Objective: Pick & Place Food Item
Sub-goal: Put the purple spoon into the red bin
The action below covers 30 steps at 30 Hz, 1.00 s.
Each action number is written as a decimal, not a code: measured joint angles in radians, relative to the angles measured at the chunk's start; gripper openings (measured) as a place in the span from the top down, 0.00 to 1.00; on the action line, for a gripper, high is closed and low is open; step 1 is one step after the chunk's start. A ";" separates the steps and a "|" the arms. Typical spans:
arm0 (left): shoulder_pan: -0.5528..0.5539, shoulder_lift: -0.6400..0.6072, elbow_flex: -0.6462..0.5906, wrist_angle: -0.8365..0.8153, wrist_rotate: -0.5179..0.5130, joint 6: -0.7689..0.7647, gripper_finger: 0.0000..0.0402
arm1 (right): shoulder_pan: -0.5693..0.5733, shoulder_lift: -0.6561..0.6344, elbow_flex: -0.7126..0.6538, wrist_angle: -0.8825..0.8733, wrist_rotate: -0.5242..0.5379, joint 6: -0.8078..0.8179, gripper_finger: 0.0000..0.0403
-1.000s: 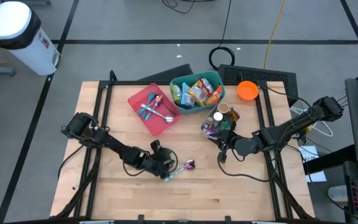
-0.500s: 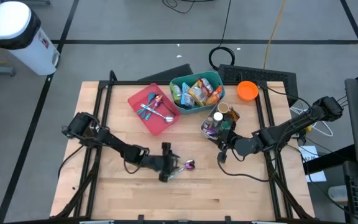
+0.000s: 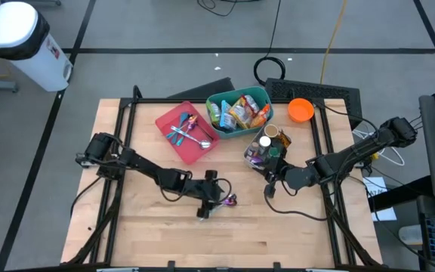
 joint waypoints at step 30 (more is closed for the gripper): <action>0.039 0.106 0.002 0.026 0.104 -0.008 0.94 | 0.000 0.000 0.000 0.009 -0.001 -0.003 0.85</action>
